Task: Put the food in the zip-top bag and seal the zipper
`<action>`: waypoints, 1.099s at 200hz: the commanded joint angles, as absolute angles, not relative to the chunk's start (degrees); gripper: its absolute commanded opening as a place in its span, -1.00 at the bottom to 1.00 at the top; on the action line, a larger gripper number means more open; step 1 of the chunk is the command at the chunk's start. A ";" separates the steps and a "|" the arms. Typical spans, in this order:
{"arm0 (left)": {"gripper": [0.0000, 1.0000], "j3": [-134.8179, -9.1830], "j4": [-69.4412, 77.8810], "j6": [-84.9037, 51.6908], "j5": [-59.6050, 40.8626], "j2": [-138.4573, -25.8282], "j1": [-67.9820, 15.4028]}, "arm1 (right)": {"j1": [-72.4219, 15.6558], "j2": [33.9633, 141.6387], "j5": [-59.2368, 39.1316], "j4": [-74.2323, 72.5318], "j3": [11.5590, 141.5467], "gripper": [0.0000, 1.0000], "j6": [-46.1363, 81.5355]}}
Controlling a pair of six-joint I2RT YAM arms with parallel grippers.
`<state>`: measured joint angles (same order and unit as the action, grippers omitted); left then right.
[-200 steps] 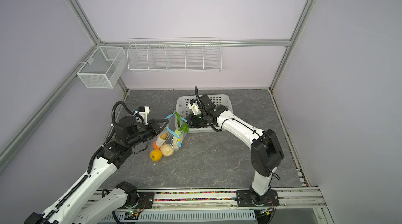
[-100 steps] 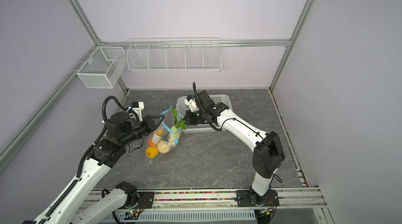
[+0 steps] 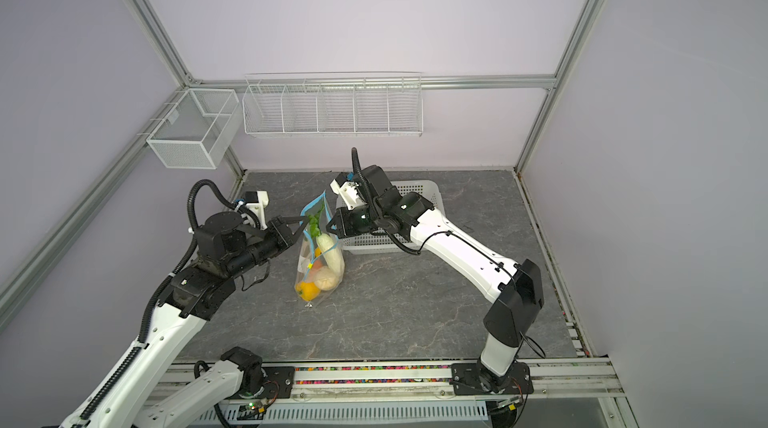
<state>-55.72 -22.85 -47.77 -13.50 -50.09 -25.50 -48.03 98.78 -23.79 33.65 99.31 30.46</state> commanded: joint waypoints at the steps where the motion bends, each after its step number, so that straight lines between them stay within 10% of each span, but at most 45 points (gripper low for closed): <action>1: -1.00 -57.07 -21.58 -47.37 -13.78 -51.38 -25.31 | -48.65 100.02 -23.46 33.87 101.12 -0.86 31.20; 92: -1.00 -67.94 -39.37 -35.08 -0.93 -46.53 -23.91 | -48.08 102.20 -24.13 30.10 99.70 -0.86 34.15; 171: -1.00 -56.12 -30.00 -39.99 -10.65 -50.22 -23.90 | -46.66 104.11 -25.16 24.88 92.46 -0.82 36.91; 220: -1.00 -52.34 -25.27 -42.24 -15.33 -51.34 -23.91 | -43.95 101.95 -23.99 25.04 89.27 -0.44 36.22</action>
<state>-52.97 -29.67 -40.66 -11.90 -51.53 -24.12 -45.41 103.44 -24.47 26.22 90.63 36.14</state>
